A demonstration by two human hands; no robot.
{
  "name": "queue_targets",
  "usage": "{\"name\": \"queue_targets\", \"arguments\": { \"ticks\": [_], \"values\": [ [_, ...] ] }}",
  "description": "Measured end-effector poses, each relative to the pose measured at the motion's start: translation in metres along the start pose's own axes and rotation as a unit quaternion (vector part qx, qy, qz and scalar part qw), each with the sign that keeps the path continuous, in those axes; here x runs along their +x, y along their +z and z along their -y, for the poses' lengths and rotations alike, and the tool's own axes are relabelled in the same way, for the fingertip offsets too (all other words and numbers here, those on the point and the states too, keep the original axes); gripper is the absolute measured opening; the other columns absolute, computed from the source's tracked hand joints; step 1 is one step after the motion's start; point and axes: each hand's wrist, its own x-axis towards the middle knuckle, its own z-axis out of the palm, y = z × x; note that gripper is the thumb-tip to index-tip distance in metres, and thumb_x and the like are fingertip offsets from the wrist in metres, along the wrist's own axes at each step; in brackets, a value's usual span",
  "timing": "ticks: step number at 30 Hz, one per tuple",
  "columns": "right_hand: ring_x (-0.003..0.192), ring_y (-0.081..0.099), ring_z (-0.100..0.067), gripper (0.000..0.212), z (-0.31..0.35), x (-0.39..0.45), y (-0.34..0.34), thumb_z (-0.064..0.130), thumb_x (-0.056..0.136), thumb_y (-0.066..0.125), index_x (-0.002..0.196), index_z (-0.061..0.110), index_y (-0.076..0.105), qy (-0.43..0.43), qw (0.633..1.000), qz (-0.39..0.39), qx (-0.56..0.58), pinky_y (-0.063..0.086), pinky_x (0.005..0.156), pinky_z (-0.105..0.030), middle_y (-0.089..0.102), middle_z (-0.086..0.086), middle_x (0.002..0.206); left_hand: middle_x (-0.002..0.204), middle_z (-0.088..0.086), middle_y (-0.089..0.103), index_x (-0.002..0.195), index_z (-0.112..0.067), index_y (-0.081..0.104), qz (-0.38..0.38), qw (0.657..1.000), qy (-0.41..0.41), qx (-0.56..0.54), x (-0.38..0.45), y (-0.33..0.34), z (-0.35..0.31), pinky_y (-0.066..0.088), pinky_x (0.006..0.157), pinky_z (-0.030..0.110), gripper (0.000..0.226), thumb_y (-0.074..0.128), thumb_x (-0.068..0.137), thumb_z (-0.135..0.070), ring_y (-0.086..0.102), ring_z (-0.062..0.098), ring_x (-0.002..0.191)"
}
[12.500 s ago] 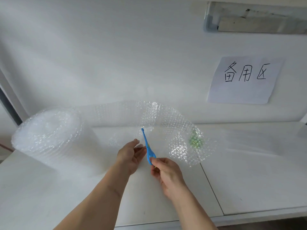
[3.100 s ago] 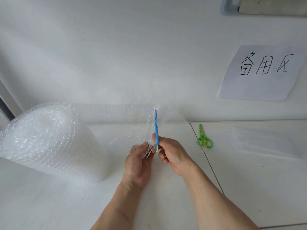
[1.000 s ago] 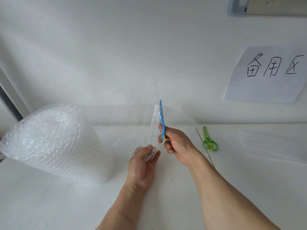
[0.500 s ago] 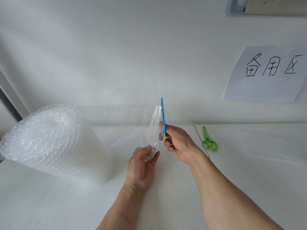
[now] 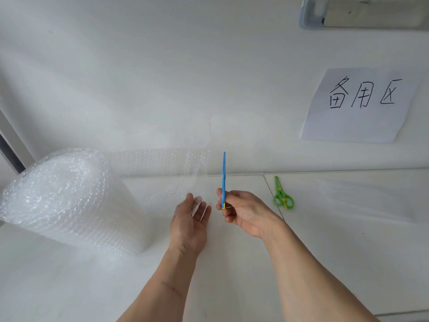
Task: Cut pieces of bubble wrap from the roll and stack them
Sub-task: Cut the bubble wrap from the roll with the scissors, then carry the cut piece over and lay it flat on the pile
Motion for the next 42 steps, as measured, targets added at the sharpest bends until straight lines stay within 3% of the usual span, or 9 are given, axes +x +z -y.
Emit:
{"name": "queue_targets", "arguments": {
  "ticks": [7, 16, 21, 24, 27, 30, 35, 39, 42],
  "values": [
    [0.057, 0.056, -0.013, 0.015, -0.01, -0.024, -0.019, 0.021, 0.091, 0.067, 0.088, 0.007, 0.064, 0.037, 0.998, 0.043, -0.01, 0.05, 0.056, -0.024, 0.063, -0.009, 0.079, 0.084, 0.008, 0.063, 0.088, -0.009, 0.061, -0.048, 0.998, -0.017, 0.04, -0.005, 0.004, -0.006, 0.054, 0.087, 0.039, 0.014, 0.065, 0.092, -0.022, 0.059, 0.021, 0.074],
    [0.051, 0.049, -0.01, 0.02, -0.026, -0.048, -0.072, 0.025, 0.09, 0.068, 0.083, 0.007, 0.063, 0.039, 0.988, -0.112, -0.095, 0.046, 0.048, -0.022, 0.06, -0.007, 0.074, 0.082, 0.011, 0.061, 0.089, -0.006, 0.06, -0.061, 0.994, -0.023, 0.083, -0.017, 0.006, -0.003, 0.054, 0.084, 0.04, 0.008, 0.062, 0.092, -0.013, 0.057, 0.022, 0.069],
    [0.052, 0.048, -0.015, 0.025, -0.036, -0.059, -0.102, 0.027, 0.089, 0.068, 0.079, 0.006, 0.06, 0.042, 0.97, -0.189, -0.147, 0.046, 0.047, -0.023, 0.056, -0.009, 0.068, 0.091, 0.011, 0.059, 0.109, -0.008, 0.06, -0.087, 0.992, 0.006, 0.09, -0.02, 0.01, 0.002, 0.054, 0.078, 0.038, 0.018, 0.06, 0.094, -0.017, 0.057, 0.021, 0.072],
    [0.055, 0.048, -0.023, 0.036, -0.037, -0.061, -0.12, 0.036, 0.086, 0.069, 0.066, 0.009, 0.054, 0.039, 0.927, -0.265, -0.264, 0.042, 0.054, -0.027, 0.052, -0.008, 0.06, 0.098, 0.01, 0.057, 0.113, -0.008, 0.053, -0.107, 0.988, 0.028, 0.104, -0.024, 0.009, 0.008, 0.054, 0.078, 0.038, 0.028, 0.062, 0.093, -0.025, 0.059, 0.021, 0.075],
    [0.056, 0.043, -0.023, 0.048, -0.038, -0.067, -0.129, 0.042, 0.087, 0.064, 0.055, 0.012, 0.043, 0.039, 0.854, -0.326, -0.403, 0.029, 0.047, -0.028, 0.044, -0.003, 0.056, 0.098, 0.011, 0.056, 0.112, -0.007, 0.05, -0.133, 0.981, 0.037, 0.138, -0.032, 0.01, 0.016, 0.055, 0.074, 0.037, 0.032, 0.061, 0.093, -0.03, 0.058, 0.022, 0.074],
    [0.056, 0.043, -0.023, 0.048, -0.043, -0.067, -0.132, 0.039, 0.086, 0.065, 0.053, 0.014, 0.04, 0.032, 0.831, -0.367, -0.416, 0.025, 0.044, -0.027, 0.044, -0.001, 0.057, 0.094, 0.011, 0.055, 0.108, -0.005, 0.052, -0.141, 0.974, 0.039, 0.174, -0.044, 0.011, 0.025, 0.054, 0.067, 0.035, 0.026, 0.059, 0.094, -0.026, 0.057, 0.022, 0.071],
    [0.066, 0.048, -0.028, 0.035, -0.051, -0.063, -0.135, 0.039, 0.083, 0.067, 0.087, 0.004, 0.067, 0.033, 0.823, -0.398, -0.404, 0.032, 0.059, -0.026, 0.064, -0.018, 0.098, 0.086, 0.01, 0.053, 0.089, -0.009, 0.054, -0.14, 0.963, 0.05, 0.225, -0.059, 0.012, 0.035, 0.053, 0.064, 0.035, 0.013, 0.055, 0.095, -0.02, 0.053, 0.022, 0.066],
    [0.073, 0.049, -0.03, 0.035, -0.05, -0.068, -0.135, 0.032, 0.093, 0.057, 0.106, 0.0, 0.065, 0.037, 0.816, -0.398, -0.417, 0.035, 0.066, -0.028, 0.055, -0.018, 0.113, 0.082, 0.01, 0.053, 0.098, -0.004, 0.056, -0.12, 0.948, 0.079, 0.285, -0.064, 0.013, 0.04, 0.056, 0.07, 0.038, 0.014, 0.053, 0.094, -0.018, 0.053, 0.023, 0.065],
    [0.086, 0.06, -0.034, 0.033, -0.052, -0.07, -0.131, 0.029, 0.098, 0.048, 0.11, 0.001, 0.062, 0.033, 0.803, -0.397, -0.444, 0.038, 0.069, -0.029, 0.048, -0.017, 0.117, 0.079, 0.005, 0.058, 0.098, -0.008, 0.059, -0.085, 0.912, 0.133, 0.378, -0.066, 0.015, 0.044, 0.052, 0.068, 0.035, 0.014, 0.053, 0.093, -0.02, 0.055, 0.022, 0.065]
  ]
}}
